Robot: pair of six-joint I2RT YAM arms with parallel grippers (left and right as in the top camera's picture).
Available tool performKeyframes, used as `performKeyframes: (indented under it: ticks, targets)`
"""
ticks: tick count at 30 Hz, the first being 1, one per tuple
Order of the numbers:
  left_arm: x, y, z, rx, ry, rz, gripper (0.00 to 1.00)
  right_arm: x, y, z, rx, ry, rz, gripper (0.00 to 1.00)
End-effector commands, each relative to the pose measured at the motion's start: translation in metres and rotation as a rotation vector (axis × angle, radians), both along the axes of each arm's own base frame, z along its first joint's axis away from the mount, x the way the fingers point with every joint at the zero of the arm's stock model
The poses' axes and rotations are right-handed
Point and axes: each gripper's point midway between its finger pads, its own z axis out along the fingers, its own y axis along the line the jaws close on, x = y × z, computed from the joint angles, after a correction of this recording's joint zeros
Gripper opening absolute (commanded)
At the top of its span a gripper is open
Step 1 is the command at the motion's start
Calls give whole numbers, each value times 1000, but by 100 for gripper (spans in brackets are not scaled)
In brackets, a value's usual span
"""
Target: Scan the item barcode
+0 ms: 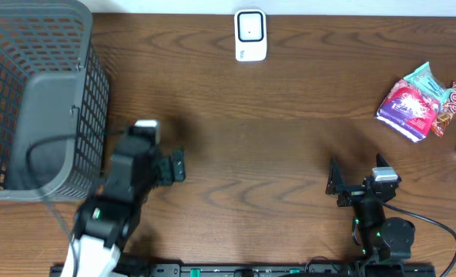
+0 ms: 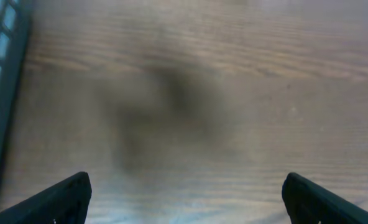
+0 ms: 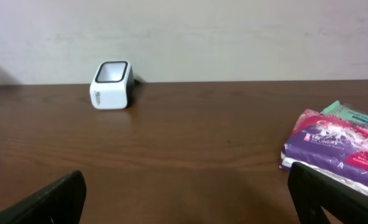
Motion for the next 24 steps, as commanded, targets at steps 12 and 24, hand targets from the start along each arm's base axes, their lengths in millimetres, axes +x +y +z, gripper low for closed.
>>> performKeyframes:
  ticks: [12, 24]
  targets:
    - [-41, 32, 1, -69, -376, 28, 98, 0, -2, 0, 13, 2, -12, 99]
    - [-23, 35, 24, -87, -687, 39, 98, 0, -2, 0, 13, 2, -12, 99]
